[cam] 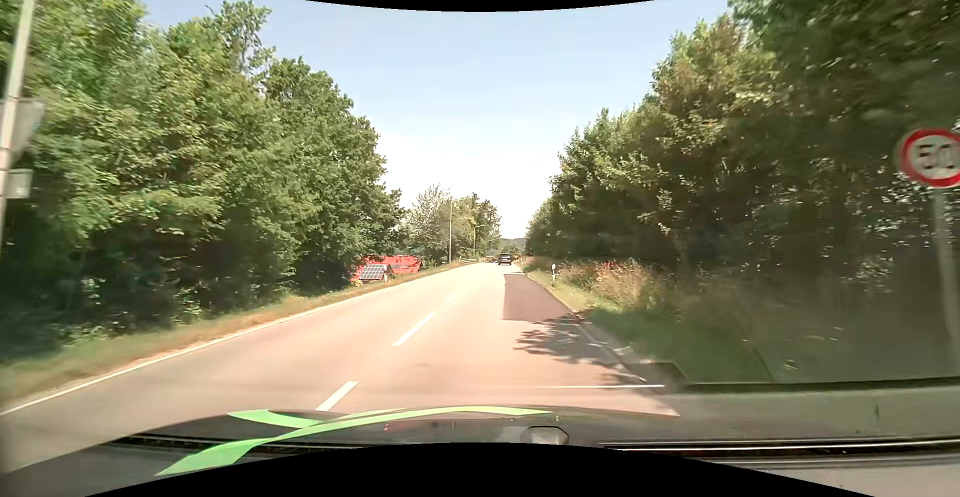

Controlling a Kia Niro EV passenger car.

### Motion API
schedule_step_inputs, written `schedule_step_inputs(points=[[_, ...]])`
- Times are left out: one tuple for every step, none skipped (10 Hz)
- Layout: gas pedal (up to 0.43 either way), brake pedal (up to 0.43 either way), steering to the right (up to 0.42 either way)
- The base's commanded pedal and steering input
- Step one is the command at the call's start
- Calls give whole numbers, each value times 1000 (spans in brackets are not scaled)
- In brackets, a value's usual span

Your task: Follow the waypoints while adhering to traffic rules and regulations

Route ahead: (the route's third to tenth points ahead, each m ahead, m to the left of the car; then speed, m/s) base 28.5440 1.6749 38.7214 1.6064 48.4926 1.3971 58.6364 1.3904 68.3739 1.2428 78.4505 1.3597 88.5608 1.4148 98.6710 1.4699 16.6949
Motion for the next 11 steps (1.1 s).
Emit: schedule_step_inputs(points=[[248, 0, -3], [268, 0, -4], [287, 0, -4], [299, 0, -4], [311, 0, -4], [311, 0, -4], [311, 0, -4], [287, 0, -4], [240, 0, -4], [240, 0, -4], [240, 0, -4]])
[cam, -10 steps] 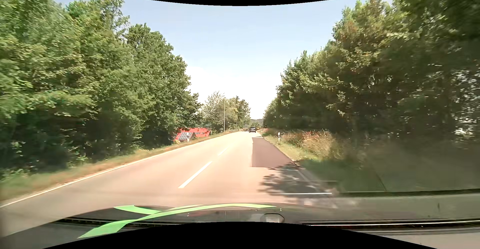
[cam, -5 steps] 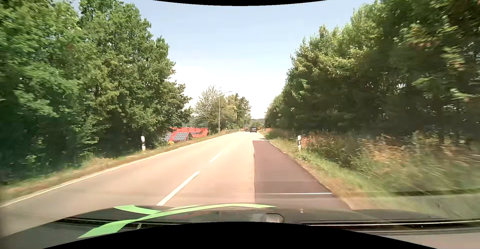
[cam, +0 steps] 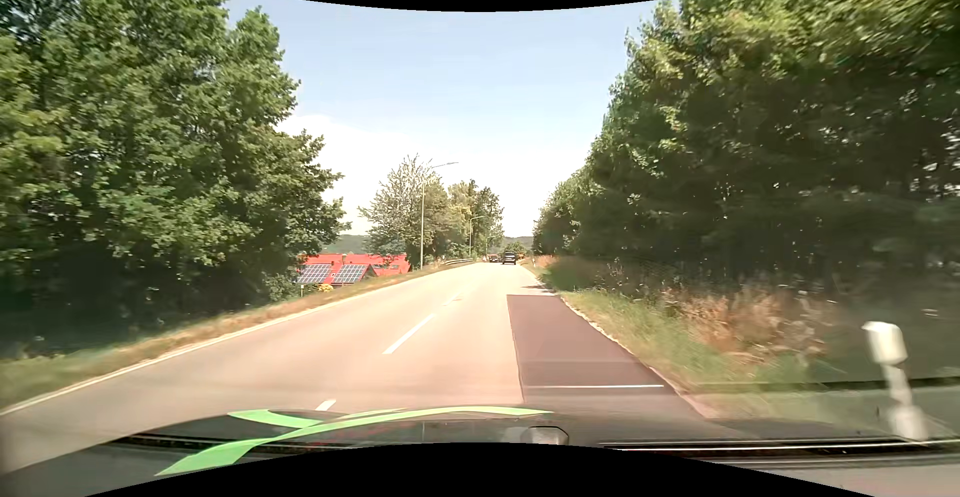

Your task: Follow the waypoints while adhering to traffic rules and regulations

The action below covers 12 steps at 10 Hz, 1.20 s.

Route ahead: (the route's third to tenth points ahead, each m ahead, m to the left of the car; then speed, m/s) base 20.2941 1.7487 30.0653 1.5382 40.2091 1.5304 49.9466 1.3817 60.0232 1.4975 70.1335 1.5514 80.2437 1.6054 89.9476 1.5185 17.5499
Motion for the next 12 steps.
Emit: schedule_step_inputs(points=[[228, 0, -4], [189, 0, -4], [157, 0, -4], [118, 0, -3], [98, 0, -3], [98, 0, -3], [87, 0, -4], [79, 0, 0], [79, 0, 4], [79, 0, 5], [59, 0, 5], [47, 0, 5]])
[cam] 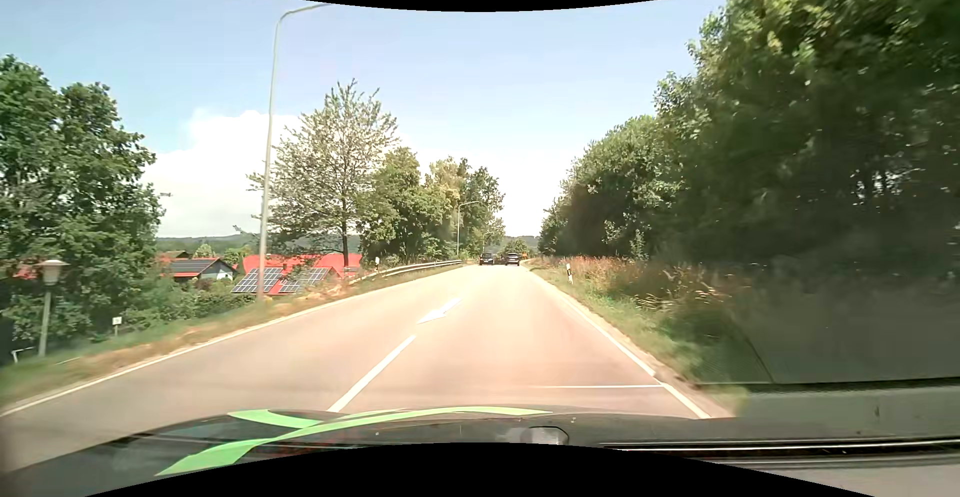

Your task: Follow the waypoints while adhering to traffic rules and regulations

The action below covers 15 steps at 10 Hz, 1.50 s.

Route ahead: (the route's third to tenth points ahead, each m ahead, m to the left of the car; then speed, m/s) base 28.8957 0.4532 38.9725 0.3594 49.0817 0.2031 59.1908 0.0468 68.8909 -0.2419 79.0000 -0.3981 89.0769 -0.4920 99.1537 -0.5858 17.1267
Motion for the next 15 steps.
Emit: schedule_step_inputs(points=[[47, 0, 5], [47, 0, 4], [47, 0, 4], [47, 0, 4], [47, 0, 4], [47, 0, 5], [47, 0, 5], [39, 0, 4], [39, 0, 2], [39, 0, 0], [39, 0, -1], [39, 0, -1], [39, 0, -2], [39, 0, -1], [39, 0, -1]])
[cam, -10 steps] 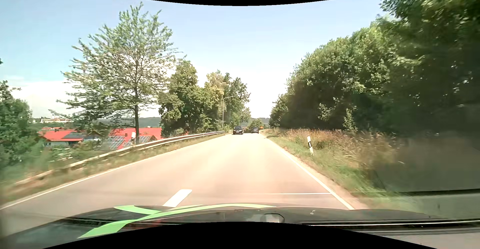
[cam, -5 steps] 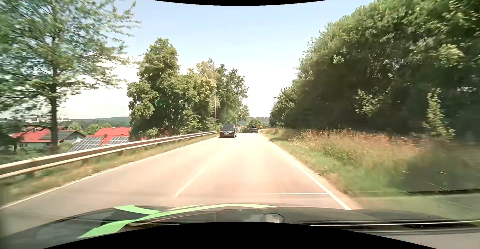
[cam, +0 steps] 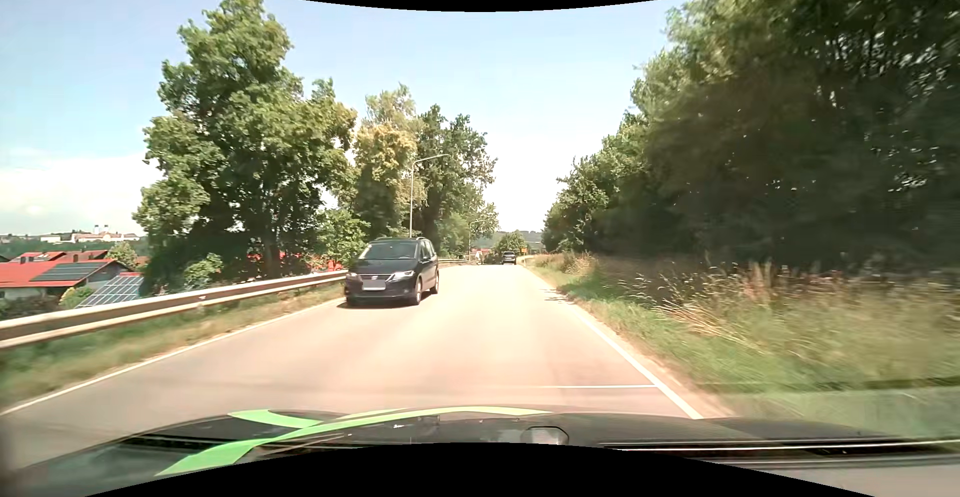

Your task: Follow the waypoints while adhering to traffic rules and regulations

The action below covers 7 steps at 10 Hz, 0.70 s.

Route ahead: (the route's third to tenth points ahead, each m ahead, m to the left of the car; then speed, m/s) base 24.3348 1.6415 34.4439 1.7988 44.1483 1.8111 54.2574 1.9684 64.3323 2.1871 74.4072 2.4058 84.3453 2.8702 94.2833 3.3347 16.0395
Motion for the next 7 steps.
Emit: schedule_step_inputs(points=[[47, 0, -1], [79, 0, -1], [98, 0, 0], [110, 0, 0], [110, 0, 0], [110, 0, 0], [87, 0, 0]])
